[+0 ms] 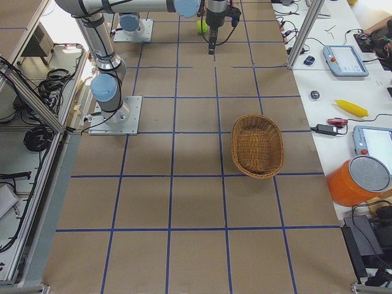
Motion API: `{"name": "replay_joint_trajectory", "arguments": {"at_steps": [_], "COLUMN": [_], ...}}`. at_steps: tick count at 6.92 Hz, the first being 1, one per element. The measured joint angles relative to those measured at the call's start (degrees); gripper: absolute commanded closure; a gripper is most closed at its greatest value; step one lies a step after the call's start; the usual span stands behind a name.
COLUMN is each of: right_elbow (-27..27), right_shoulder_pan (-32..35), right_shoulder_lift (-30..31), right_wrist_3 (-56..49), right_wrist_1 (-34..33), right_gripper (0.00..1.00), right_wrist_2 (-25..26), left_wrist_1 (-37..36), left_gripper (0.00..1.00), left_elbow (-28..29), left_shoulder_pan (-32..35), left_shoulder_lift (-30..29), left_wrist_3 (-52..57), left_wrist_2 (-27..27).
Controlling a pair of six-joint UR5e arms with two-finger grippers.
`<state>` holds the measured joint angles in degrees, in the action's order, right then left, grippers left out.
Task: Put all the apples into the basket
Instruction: 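Lower the left gripper and grasp the green apple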
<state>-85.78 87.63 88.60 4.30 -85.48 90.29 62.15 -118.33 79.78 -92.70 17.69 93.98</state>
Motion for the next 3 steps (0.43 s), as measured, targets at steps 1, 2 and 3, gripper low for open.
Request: {"name": "replay_joint_trajectory", "arguments": {"at_steps": [1, 2, 3], "right_elbow": [0.0, 0.0, 0.0], "right_shoulder_pan": [0.0, 0.0, 0.0], "right_shoulder_lift": [-0.1, -0.1, -0.1], "right_wrist_3": [0.0, 0.0, 0.2], "right_wrist_1": [-0.1, -0.2, -0.2], "right_gripper": [0.0, 0.0, 0.0], "right_wrist_2": [-0.2, -0.2, -0.2], "left_wrist_1": [-6.3, -10.0, -12.4], "left_gripper": [0.0, 0.0, 0.0], "left_elbow": [-3.8, -5.5, -6.0], "left_shoulder_pan": [-0.6, -0.8, -0.9], "left_shoulder_lift": [-1.5, -3.2, -4.7], "left_wrist_3": [0.9, 1.4, 1.6], "left_wrist_2": [0.2, 0.4, 0.4]}}
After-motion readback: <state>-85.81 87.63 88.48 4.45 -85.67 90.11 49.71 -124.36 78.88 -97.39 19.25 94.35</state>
